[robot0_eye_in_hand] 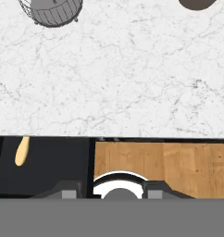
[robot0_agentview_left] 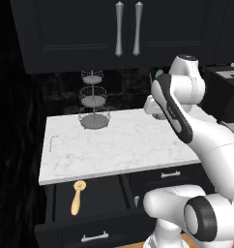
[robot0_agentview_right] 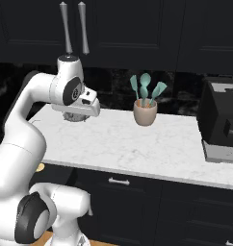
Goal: Pick the pizza cutter from the drawer and place it on the counter.
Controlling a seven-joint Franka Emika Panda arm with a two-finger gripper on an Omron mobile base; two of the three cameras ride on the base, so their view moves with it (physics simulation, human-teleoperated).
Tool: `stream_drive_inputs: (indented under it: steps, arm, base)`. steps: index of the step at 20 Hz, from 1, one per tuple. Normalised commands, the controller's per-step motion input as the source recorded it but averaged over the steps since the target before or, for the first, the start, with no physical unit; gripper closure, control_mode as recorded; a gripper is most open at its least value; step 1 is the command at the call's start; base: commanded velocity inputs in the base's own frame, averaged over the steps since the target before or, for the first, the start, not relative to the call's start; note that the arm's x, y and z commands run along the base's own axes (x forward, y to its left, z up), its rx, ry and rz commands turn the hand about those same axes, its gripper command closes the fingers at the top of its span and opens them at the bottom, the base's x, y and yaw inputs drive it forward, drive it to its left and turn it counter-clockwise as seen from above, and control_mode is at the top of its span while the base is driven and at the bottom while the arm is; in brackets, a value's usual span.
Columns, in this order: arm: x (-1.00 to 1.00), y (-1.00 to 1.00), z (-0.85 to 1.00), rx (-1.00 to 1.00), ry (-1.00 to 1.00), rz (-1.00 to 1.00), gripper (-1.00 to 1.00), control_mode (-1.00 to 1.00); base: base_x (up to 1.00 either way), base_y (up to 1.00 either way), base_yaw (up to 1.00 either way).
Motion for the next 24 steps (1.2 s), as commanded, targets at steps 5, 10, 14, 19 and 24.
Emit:
stream_drive_inputs:
  steps: [5, 10, 14, 19, 24]
  arm:
    - [0.00, 0.00, 0.00, 0.00, 0.00, 0.00, -1.00, 1.00]
    - [0.00, 0.00, 0.00, 0.00, 0.00, 0.00, -1.00, 1.00]
    - [0.00, 0.00, 0.00, 0.00, 0.00, 0.00, -1.00, 1.00]
    - [0.00, 0.00, 0.00, 0.00, 0.00, 0.00, -1.00, 1.00]
    - [0.00, 0.00, 0.00, 0.00, 0.00, 0.00, -1.00, 1.00]
  base:
    - [0.00, 0.00, 0.00]
    - [0.00, -0.06, 0.00]
    - [0.14, -0.38, 0.01]
    - [0.31, -0.37, 0.01]
    - [0.42, -0.20, 0.00]
